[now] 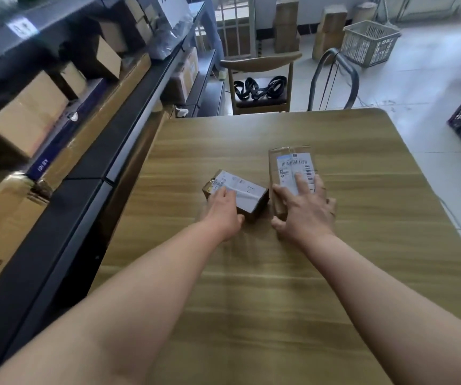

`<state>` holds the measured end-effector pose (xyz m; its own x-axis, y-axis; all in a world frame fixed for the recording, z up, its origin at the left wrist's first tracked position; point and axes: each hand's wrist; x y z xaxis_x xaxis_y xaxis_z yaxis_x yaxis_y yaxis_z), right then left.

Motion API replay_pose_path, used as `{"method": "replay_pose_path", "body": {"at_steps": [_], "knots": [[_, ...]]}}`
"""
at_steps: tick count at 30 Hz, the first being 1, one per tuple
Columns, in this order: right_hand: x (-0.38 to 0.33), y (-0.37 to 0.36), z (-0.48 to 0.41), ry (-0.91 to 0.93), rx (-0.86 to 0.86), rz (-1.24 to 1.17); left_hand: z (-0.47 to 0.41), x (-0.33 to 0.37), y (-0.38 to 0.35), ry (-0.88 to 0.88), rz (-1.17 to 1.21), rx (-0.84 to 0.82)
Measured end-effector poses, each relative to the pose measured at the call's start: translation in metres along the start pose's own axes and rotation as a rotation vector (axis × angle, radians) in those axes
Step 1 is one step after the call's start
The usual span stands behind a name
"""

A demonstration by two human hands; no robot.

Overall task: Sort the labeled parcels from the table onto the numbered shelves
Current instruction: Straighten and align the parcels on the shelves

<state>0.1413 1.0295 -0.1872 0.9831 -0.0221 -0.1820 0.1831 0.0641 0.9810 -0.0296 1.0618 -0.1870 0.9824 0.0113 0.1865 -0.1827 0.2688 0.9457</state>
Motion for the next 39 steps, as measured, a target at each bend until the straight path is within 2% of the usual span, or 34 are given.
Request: {"method": "replay_pose_path", "body": {"at_steps": [5,10,14,18,21,39], "knots": [[0.029,-0.001,0.035,0.016,-0.019,-0.024,-0.033,0.021,0.000,0.021,-0.009,-0.070],[0.032,0.003,0.028,0.005,-0.057,-0.100,-0.061,0.034,-0.009,0.108,-0.060,-0.176],[0.033,0.001,0.025,-0.004,-0.068,-0.096,-0.056,0.021,-0.022,0.055,-0.122,-0.175],[0.037,0.004,0.030,0.001,-0.097,-0.078,-0.018,0.002,-0.024,-0.086,-0.130,-0.224],[0.031,0.006,0.043,0.013,-0.109,-0.067,0.015,-0.013,-0.029,-0.126,-0.126,-0.253],[-0.005,-0.004,0.216,0.082,-0.169,-0.044,0.208,-0.064,-0.061,-0.125,-0.105,-0.342]]}}
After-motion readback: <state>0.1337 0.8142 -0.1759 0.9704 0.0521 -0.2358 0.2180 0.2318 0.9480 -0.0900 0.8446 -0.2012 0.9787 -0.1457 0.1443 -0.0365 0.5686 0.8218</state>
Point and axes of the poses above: each hand's wrist, its own z-axis away from the middle knuckle, its own y-axis out of the back of the hand, x = y × z, and after that the axes turned 3 degrees about y, right-handed
